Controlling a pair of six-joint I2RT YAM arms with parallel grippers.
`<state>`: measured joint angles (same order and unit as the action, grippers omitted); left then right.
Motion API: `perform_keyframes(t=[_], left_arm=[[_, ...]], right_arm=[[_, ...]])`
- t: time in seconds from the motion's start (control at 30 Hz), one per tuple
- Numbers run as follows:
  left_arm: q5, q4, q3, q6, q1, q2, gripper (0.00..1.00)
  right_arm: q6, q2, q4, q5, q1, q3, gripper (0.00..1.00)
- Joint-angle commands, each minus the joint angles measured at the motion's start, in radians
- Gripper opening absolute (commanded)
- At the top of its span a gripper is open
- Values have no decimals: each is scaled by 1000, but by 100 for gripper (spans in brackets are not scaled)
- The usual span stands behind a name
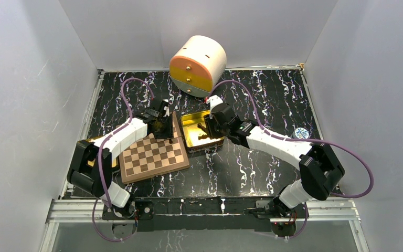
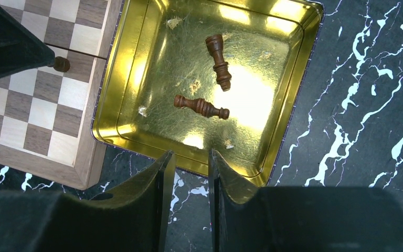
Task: Set up the chess pieces on the board
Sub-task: Pick up the chess piece from the chessboard.
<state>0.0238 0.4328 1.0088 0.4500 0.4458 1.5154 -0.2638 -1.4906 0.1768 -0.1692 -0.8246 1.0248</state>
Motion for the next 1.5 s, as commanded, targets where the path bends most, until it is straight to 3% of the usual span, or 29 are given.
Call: perform_keyframes(t=[0.0,0.87,1.07,1.47], left_arm=[[44,-25,-2,6,10,8,31],[73,4,-19,30,39,21,25],[73,13,-13,27,41,13,14],[173,161,128,-20,7,-25,12]], right_arm=[[-8,40,-47,-3,4,-11,38],[-8,49,-59,-4,5,-22,37],[-9,50,-59,1,4,-23,36],[-12,53,-59,8,4,-31,36]])
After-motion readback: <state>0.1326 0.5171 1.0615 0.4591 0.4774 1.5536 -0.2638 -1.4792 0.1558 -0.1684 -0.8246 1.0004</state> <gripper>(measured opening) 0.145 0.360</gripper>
